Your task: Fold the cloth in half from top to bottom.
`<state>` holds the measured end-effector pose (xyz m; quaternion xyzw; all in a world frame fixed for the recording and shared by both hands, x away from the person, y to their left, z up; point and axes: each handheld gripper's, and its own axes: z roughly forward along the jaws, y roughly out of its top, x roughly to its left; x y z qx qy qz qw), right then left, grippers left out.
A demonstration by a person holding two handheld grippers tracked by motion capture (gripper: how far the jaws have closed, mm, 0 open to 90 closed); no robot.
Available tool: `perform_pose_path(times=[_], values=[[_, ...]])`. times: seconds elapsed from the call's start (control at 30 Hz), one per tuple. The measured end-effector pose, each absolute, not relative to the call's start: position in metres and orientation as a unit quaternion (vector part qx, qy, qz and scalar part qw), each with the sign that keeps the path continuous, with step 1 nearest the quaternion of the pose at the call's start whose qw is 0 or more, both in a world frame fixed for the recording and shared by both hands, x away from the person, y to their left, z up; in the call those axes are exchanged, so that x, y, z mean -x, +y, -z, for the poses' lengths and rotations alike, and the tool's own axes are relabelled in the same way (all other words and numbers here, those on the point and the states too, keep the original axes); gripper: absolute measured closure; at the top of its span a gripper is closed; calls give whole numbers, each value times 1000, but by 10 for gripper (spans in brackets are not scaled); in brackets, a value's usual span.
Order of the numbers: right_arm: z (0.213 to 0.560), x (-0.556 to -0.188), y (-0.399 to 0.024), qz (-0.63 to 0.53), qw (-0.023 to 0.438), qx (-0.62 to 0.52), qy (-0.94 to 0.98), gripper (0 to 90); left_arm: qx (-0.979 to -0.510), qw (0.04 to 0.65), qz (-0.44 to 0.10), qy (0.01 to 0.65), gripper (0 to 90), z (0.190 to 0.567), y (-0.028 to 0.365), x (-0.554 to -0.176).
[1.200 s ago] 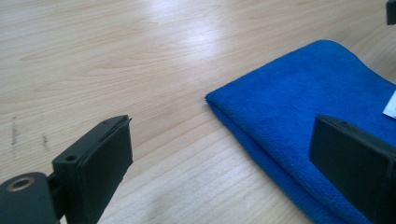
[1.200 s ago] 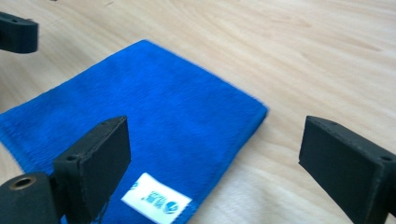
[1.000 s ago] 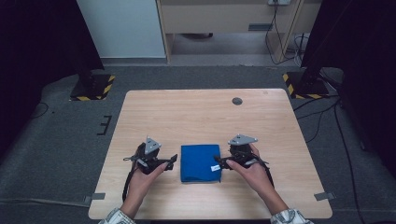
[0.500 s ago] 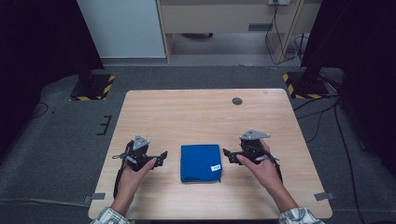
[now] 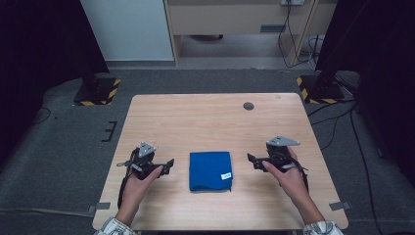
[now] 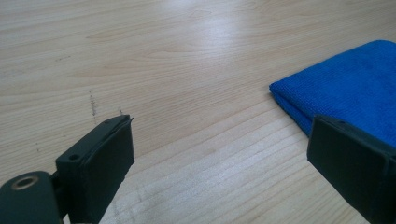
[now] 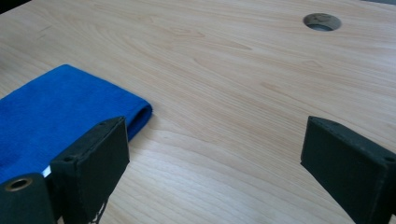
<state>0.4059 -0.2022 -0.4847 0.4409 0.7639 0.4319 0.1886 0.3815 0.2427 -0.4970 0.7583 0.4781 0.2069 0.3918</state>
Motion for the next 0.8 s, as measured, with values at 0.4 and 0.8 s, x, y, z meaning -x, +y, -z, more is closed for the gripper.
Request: perform_pose_path(times=[0.4,0.8], values=[[495,-409,-228,-427,192,-469,749,67,-760,386,-206,480,66,499,245,-383],[500,-425,-248,-410,199,-499,737,71,-767,364,-204,487,66,509,248,-399]])
